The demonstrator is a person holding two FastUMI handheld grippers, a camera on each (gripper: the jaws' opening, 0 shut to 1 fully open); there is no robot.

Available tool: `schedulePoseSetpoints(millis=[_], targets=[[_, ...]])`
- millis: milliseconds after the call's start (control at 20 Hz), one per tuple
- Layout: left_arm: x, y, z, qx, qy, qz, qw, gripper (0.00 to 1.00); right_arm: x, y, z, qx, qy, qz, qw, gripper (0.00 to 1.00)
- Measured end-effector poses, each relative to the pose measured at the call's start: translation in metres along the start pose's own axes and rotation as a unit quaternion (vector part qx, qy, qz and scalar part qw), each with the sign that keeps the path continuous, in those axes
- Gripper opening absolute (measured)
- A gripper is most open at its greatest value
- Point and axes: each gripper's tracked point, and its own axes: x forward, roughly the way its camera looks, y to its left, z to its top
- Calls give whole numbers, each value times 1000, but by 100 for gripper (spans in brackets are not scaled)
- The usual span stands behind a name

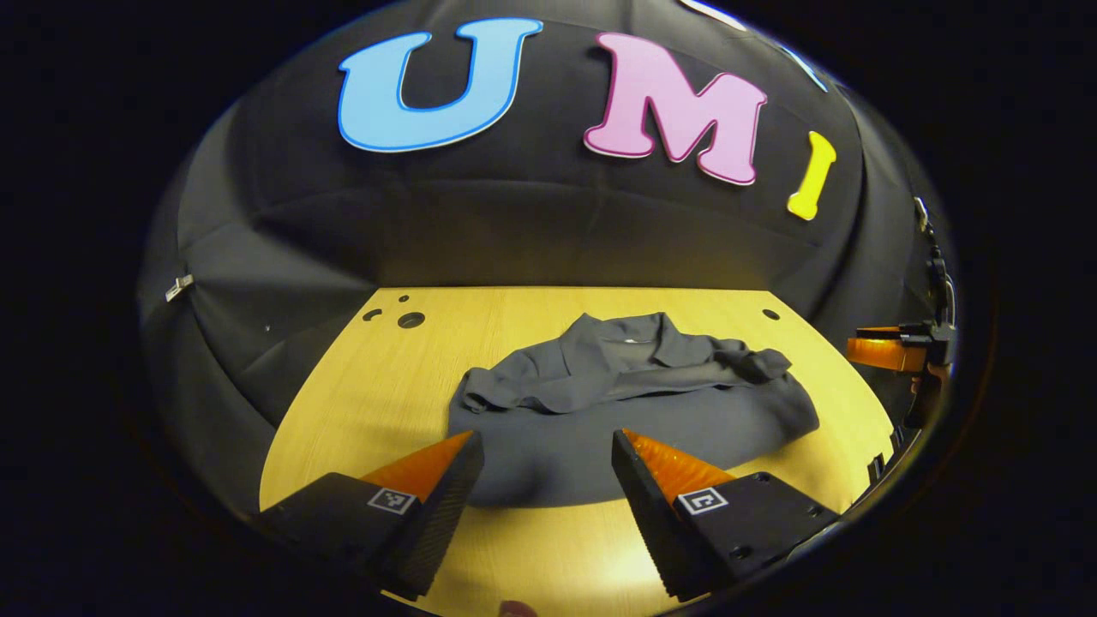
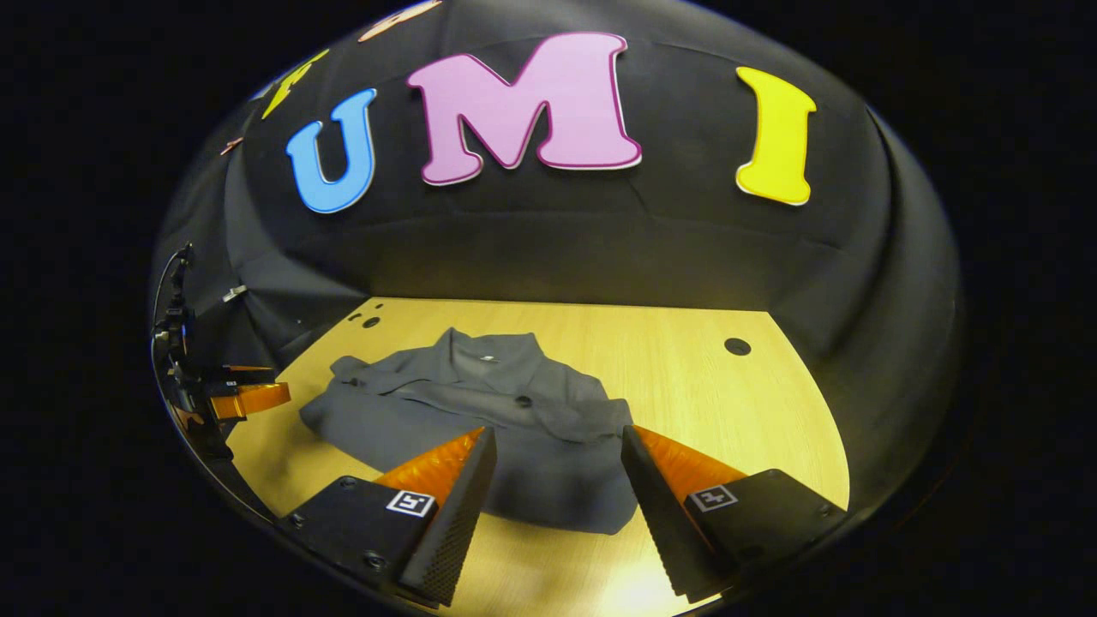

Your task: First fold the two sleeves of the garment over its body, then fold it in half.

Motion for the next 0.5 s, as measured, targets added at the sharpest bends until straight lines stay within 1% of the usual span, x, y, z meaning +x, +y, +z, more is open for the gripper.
schedulePoseSetpoints(millis=[200, 350, 500], targets=[[-33, -19, -9, -7, -10, -4, 1000, 95, -23, 23, -8, -4, -5, 23, 1000, 91], [-48, -32, -25, -2, -5, -4, 1000, 95, -37, 34, -24, -16, 7, 34, 999, 91], [-59, -33, -33, -10, -4, 13, 1000, 95, -42, 39, -41, -27, 23, 45, 998, 92]])
